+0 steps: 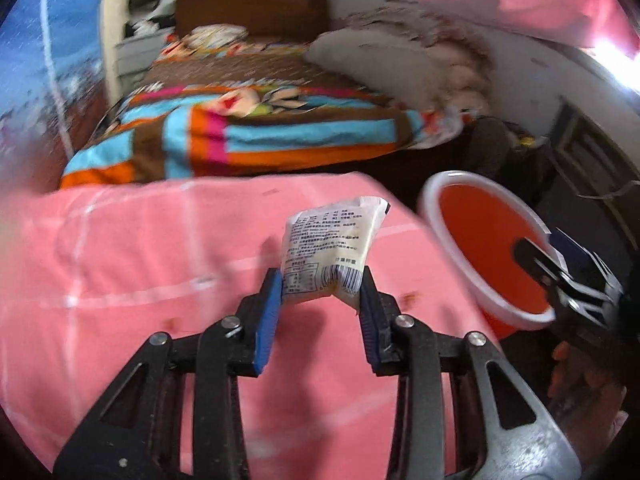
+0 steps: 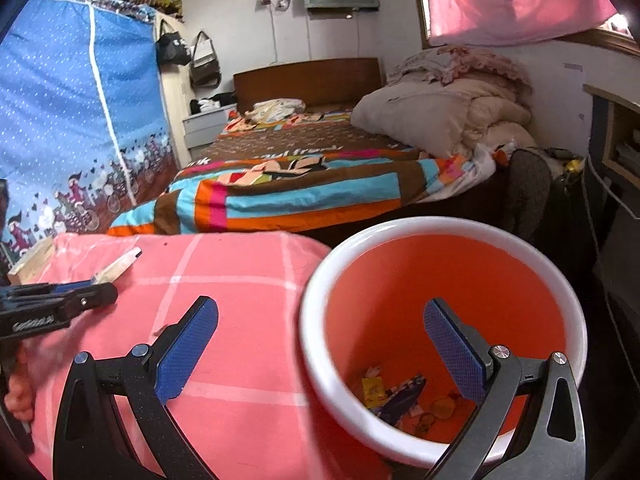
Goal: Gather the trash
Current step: 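Carry the white packet over the red bucket and open the left tool, then withdraw both open tools from the bucket back over the pink bedspread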
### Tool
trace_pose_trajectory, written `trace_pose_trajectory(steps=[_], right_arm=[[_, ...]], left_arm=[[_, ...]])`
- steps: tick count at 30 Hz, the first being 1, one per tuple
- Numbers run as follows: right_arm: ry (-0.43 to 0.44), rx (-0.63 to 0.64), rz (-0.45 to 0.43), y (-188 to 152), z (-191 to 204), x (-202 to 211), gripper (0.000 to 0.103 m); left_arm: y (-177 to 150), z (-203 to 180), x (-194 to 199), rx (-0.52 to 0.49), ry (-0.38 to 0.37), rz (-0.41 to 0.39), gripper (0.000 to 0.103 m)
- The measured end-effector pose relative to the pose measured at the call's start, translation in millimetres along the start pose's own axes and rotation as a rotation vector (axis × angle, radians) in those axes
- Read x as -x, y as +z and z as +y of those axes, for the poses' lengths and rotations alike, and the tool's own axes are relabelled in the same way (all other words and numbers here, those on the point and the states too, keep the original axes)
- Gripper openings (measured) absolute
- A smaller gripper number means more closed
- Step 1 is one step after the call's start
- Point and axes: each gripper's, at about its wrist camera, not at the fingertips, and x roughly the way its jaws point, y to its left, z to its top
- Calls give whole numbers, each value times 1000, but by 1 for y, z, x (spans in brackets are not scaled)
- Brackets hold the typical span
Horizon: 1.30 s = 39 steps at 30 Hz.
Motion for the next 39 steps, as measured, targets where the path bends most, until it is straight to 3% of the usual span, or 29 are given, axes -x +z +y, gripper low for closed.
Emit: trace_pose_trajectory(steps=[5, 10, 15, 25, 30, 39], right_arm=[[-89, -58, -67, 12, -37, 17, 103], [-186, -150, -89, 16, -81, 28, 103], [-207, -218, -73, 14, -108, 29, 103], [-205, -216, -98, 15, -112, 37, 103], [-196, -219, -123, 17, -109, 43, 103], [-158, -177, -208, 25, -87, 66, 103]], left_arm=[[10, -48, -5, -52, -119, -35, 39], [23, -90, -33, -75, -202, 25, 41], [25, -109, -51, -67, -252, 68, 46], [25, -114, -31, -57, -250, -6, 57], [26, -104, -7, -55, -207, -81, 58], [22, -77, 40, -20, -111, -229, 76]])
